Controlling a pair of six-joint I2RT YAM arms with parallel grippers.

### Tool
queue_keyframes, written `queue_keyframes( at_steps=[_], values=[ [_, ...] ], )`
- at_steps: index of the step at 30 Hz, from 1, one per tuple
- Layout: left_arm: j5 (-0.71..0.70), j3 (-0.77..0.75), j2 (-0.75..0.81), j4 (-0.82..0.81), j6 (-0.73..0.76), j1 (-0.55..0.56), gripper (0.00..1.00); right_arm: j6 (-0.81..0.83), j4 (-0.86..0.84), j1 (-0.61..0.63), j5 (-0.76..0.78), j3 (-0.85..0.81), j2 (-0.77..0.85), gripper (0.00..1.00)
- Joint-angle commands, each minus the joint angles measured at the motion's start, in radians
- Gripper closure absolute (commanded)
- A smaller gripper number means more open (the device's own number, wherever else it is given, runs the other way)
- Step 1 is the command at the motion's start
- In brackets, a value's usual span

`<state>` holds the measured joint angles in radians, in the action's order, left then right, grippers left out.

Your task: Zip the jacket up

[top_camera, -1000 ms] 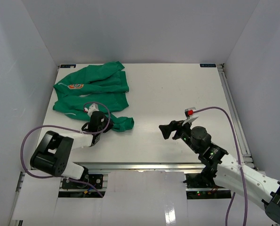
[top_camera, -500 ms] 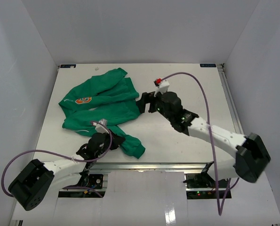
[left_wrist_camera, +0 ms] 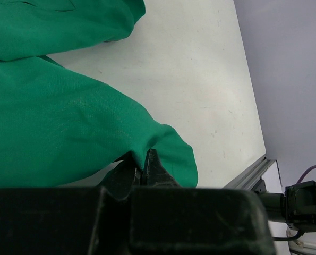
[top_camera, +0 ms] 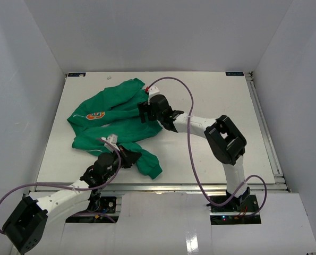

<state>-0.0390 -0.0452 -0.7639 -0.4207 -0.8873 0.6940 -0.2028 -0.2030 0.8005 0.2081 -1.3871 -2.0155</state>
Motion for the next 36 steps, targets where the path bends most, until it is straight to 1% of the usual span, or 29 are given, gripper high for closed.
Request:
queue_keyframes(
  at_steps=[1, 8, 10, 11, 12, 14, 17, 18, 19, 21, 23, 26, 28, 30, 32, 34, 36],
  values=[
    [-0.029, 0.076, 0.011, 0.017, -0.027, 0.004, 1.0, 0.016, -0.026, -0.02, 0.152, -0.131, -0.098, 0.1],
    [-0.077, 0.078, -0.007, 0.014, -0.033, 0.005, 1.0, -0.038, 0.015, -0.054, 0.071, -0.26, -0.258, 0.09],
    [-0.093, 0.065, -0.026, 0.023, -0.033, 0.004, 1.0, -0.068, 0.034, -0.063, 0.048, -0.27, -0.278, 0.06],
    [-0.098, 0.063, -0.04, 0.021, -0.033, 0.004, 1.0, -0.085, 0.03, -0.069, 0.037, -0.26, -0.277, 0.08],
    [-0.106, 0.058, -0.051, 0.016, -0.033, 0.004, 1.0, -0.099, 0.026, -0.075, 0.029, -0.249, -0.276, 0.16],
    [-0.124, 0.045, -0.085, 0.013, -0.03, 0.004, 1.0, -0.141, 0.019, -0.093, 0.038, -0.213, -0.26, 0.45],
    [-0.179, -0.016, -0.147, 0.051, -0.011, 0.004, 1.0, -0.181, 0.001, -0.133, 0.032, -0.135, -0.214, 0.77],
    [-0.197, -0.036, -0.17, 0.063, -0.005, 0.004, 1.0, -0.192, -0.01, -0.146, 0.027, -0.1, -0.194, 0.87],
    [-0.215, -0.047, -0.2, 0.066, 0.0, 0.004, 1.0, -0.204, -0.029, -0.154, 0.02, -0.075, -0.161, 0.92],
    [-0.233, -0.077, -0.247, 0.058, 0.02, 0.004, 1.0, -0.227, -0.059, -0.18, 0.015, 0.03, -0.081, 0.92],
    [-0.256, -0.115, -0.286, 0.05, 0.039, 0.004, 1.0, -0.244, -0.125, -0.204, 0.016, 0.176, 0.024, 0.92],
    [-0.288, -0.196, -0.37, 0.079, 0.081, 0.004, 1.0, -0.298, -0.171, -0.224, 0.066, 0.372, 0.175, 0.92],
    [-0.29, -0.251, -0.461, 0.087, 0.096, 0.004, 1.0, -0.33, -0.204, -0.225, 0.096, 0.545, 0.276, 0.92],
    [-0.28, -0.309, -0.52, 0.089, 0.108, 0.004, 1.0, -0.395, -0.219, -0.225, 0.116, 0.653, 0.393, 0.92],
    [-0.293, -0.369, -0.545, 0.109, 0.113, 0.004, 1.0, -0.455, -0.26, -0.224, 0.105, 0.813, 0.521, 0.92],
    [-0.337, -0.408, -0.55, 0.175, 0.114, -0.002, 1.0, -0.517, -0.382, -0.21, 0.071, 0.929, 0.628, 0.91],
    [-0.374, -0.434, -0.525, 0.236, 0.111, -0.015, 0.99, -0.537, -0.404, -0.191, 0.054, 1.029, 0.684, 0.88]
  ],
)
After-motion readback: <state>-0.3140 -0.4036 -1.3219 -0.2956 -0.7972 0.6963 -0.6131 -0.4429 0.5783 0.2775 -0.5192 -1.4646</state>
